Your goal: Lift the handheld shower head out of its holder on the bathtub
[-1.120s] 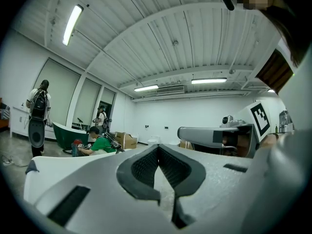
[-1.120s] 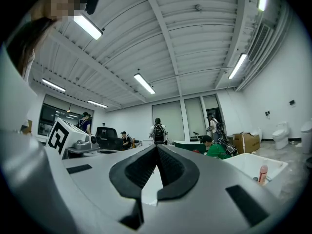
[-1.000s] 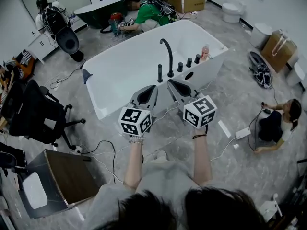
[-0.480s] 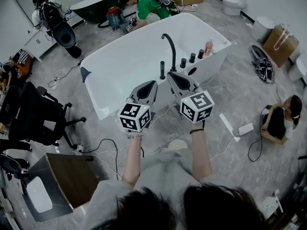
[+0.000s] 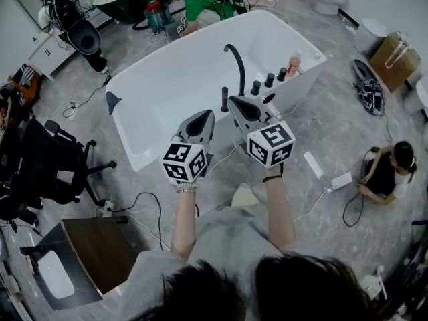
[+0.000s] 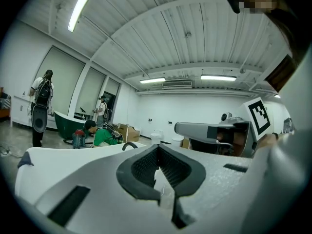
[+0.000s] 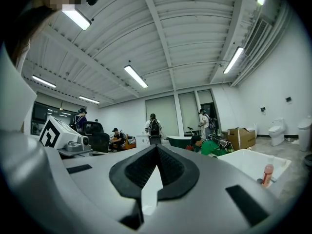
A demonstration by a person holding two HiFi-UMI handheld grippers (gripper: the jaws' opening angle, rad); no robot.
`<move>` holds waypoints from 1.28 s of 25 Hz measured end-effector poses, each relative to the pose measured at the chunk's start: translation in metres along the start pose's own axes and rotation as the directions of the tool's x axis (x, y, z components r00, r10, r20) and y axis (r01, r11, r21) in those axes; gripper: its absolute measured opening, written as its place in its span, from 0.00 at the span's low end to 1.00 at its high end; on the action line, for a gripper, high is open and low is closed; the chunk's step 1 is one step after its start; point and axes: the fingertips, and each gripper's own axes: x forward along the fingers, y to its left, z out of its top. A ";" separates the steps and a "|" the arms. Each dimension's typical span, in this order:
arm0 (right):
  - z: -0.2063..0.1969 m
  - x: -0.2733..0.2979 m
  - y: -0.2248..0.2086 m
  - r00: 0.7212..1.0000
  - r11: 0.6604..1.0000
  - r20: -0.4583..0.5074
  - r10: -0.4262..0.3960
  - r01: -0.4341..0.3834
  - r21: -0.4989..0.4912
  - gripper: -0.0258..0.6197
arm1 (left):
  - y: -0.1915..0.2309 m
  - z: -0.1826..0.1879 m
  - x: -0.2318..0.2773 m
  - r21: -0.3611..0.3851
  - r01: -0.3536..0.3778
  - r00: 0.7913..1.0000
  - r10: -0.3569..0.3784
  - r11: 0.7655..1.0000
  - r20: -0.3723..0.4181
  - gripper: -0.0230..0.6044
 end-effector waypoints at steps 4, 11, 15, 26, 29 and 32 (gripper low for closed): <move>-0.006 0.016 -0.023 0.999 1.000 -0.030 0.027 -0.027 0.006 0.04 | 0.009 0.000 0.026 -0.012 -0.015 1.000 0.015 1.000 -0.006 0.04; -0.025 0.044 -0.056 0.994 0.997 -0.079 0.076 -0.075 0.016 0.04 | 0.031 -0.014 0.062 -0.046 -0.060 0.997 0.058 0.997 -0.042 0.04; -0.041 0.055 -0.076 0.991 0.996 -0.109 0.082 -0.079 0.030 0.04 | 0.038 -0.026 0.083 -0.066 -0.080 0.994 0.075 0.995 -0.073 0.04; -0.088 0.077 -0.116 0.964 0.986 -0.216 0.152 -0.132 0.105 0.04 | 0.053 -0.063 0.125 -0.125 -0.153 0.979 0.133 0.980 -0.155 0.04; -0.105 0.083 -0.119 0.950 0.977 -0.246 0.192 -0.162 0.135 0.04 | 0.060 -0.080 0.130 -0.135 -0.172 0.971 0.145 0.976 -0.190 0.04; -0.127 0.088 -0.123 0.935 0.975 -0.286 0.211 -0.181 0.126 0.04 | 0.069 -0.102 0.132 -0.150 -0.192 0.962 0.156 0.970 -0.226 0.04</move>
